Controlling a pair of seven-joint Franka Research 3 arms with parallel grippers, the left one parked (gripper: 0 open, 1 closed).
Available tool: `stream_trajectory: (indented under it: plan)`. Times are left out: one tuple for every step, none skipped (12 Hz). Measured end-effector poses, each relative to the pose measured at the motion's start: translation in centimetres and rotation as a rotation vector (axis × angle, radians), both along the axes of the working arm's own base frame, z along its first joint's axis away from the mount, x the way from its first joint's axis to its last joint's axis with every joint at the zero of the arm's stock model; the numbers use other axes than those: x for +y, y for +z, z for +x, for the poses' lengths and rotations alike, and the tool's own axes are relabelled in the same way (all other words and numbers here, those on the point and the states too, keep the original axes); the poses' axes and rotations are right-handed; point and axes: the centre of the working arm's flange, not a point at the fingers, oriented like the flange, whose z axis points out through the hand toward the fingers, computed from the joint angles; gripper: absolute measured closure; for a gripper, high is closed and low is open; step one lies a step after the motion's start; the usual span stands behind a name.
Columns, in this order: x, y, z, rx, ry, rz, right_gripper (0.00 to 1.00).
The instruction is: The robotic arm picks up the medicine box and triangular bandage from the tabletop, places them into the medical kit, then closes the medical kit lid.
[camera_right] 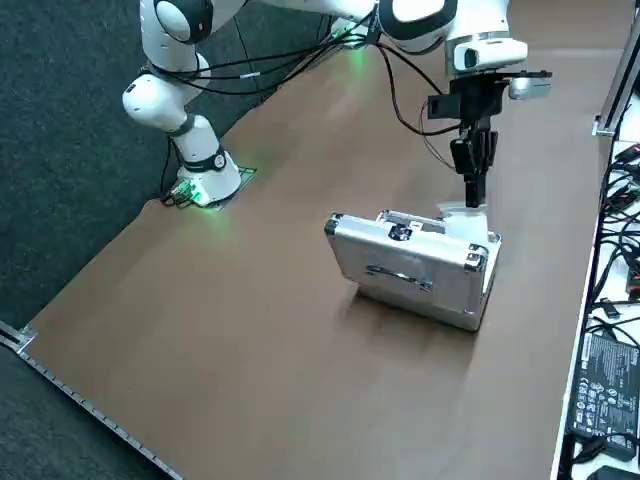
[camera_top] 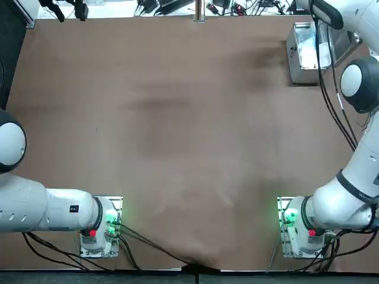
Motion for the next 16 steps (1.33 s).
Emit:
stream_trajectory:
  plan:
    - [0.0, 0.1, 0.0, 0.000, 0.002, -0.004, 0.99]
    - [-0.2, 0.2, 0.0, 0.002, 0.006, -0.015, 0.99]
    - [-0.5, 0.2, 0.0, 0.008, 0.010, -0.032, 0.99]
    - [-0.9, 0.2, -0.1, 0.018, 0.009, -0.044, 0.99]
    - [-1.5, 0.1, -0.2, 0.032, 0.006, -0.052, 0.99]
    - [-2.1, 0.0, -0.3, 0.051, 0.003, -0.060, 0.99]
    - [-2.7, -0.1, -0.5, 0.074, 0.002, -0.066, 0.99]
    - [-3.8, -0.3, -0.8, 0.107, -0.006, -0.074, 0.99]
    - [-4.1, -0.3, -0.9, 0.116, -0.009, -0.075, 0.99]
    - [-4.2, -0.3, -1.0, 0.122, -0.008, -0.077, 0.99]
    - [-4.3, -0.4, -1.0, 0.127, -0.008, -0.078, 0.99]
    - [-4.3, -0.4, -1.0, 0.132, -0.007, -0.078, 0.99]
    - [-4.3, -0.6, -1.0, 0.136, -0.007, -0.079, 0.99]
    - [-4.4, -0.9, -1.0, 0.142, -0.008, -0.079, 0.99]
    - [-4.5, -1.2, -1.0, 0.146, -0.010, -0.079, 0.99]
    - [-4.7, -1.4, -1.0, 0.151, -0.012, -0.078, 0.99]
